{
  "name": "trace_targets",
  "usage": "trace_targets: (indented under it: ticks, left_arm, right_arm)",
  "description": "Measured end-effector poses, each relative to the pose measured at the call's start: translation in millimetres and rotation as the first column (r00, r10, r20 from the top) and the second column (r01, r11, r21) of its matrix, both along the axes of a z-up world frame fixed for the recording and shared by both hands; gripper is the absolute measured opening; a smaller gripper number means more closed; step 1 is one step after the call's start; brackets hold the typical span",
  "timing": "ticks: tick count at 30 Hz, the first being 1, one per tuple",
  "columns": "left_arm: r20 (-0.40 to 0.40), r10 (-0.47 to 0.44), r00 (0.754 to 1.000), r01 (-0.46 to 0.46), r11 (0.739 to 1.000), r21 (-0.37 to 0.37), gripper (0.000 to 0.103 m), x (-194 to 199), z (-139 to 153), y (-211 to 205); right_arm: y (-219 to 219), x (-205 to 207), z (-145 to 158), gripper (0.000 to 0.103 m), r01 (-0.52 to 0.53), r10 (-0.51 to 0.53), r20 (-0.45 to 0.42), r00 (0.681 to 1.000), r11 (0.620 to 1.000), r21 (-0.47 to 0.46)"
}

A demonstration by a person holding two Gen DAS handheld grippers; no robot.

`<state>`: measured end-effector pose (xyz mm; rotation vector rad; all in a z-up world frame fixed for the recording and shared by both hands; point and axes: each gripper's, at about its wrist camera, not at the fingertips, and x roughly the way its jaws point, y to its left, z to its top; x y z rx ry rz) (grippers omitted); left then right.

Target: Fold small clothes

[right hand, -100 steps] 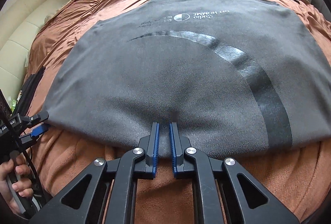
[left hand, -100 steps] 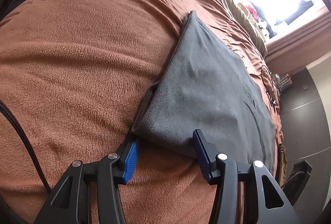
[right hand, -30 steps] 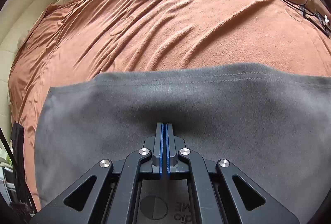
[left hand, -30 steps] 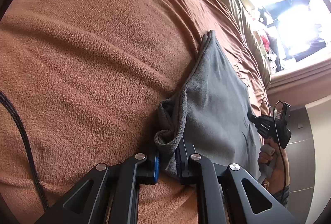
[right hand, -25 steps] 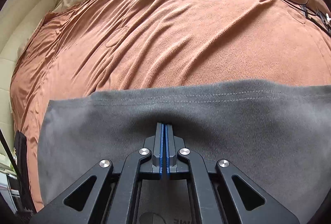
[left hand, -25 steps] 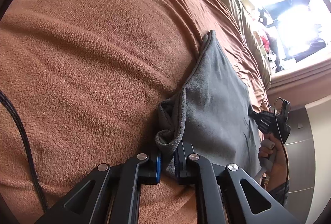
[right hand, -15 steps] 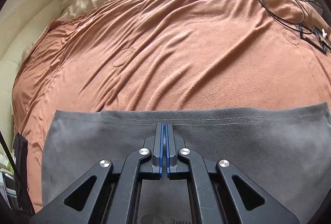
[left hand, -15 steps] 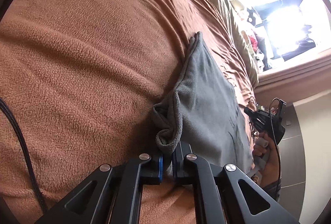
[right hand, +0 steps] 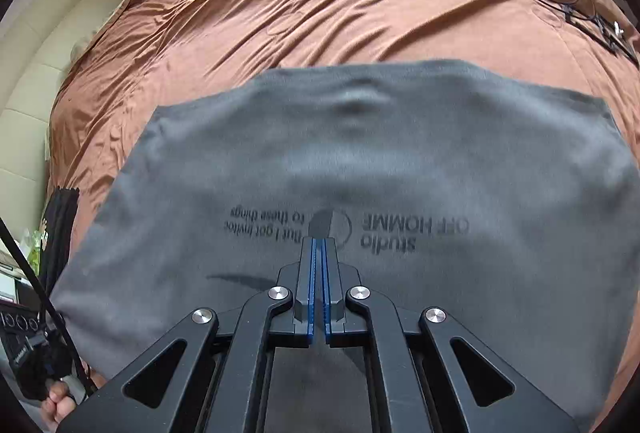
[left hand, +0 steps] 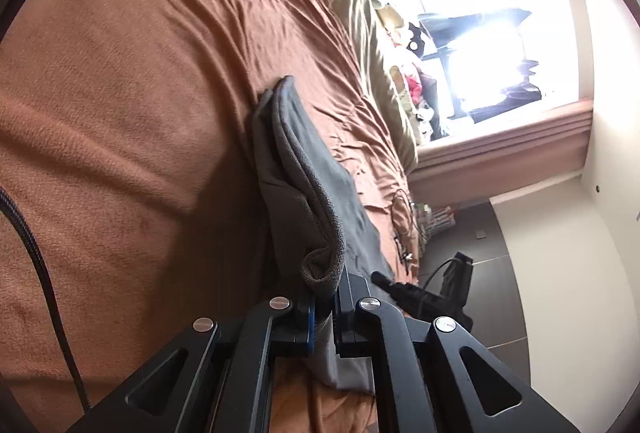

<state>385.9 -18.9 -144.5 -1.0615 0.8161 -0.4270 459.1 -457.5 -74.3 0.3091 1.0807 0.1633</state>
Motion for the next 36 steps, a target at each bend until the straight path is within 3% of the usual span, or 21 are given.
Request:
trace_targets:
  ticks: [12,22,28,36]
  left_arm:
    - [0.113,-0.107,0.988,0.112,0.993,-0.032,0.005,23.0,52.3,-31.9]
    - [0.172,-0.204,0.964,0.204,0.979,0.015,0.005,37.1,89.3,-75.0]
    - [0.200,-0.278,0.940,0.273,0.961,0.055,0.005,42.7,111.0,-115.3]
    - [0.223,-0.379,0.898,0.362,0.925,0.115,0.005,44.3,132.4,-176.5]
  right_arm:
    - [2.4,-99.0,-13.2,0.000,-0.011,0.009,0.035,0.999,0.999,0.052]
    - [8.3,-141.6,-49.3,0.000,-0.009,-0.005,0.086,0.996,0.986,0.168]
    - [-8.0,-153.3,-56.2,0.000,-0.009,-0.010,0.077,0.997,0.971,0.240]
    - [-63.8,-176.5,-36.9,0.000,0.055,-0.093,0.133,0.987,0.961,0.271]
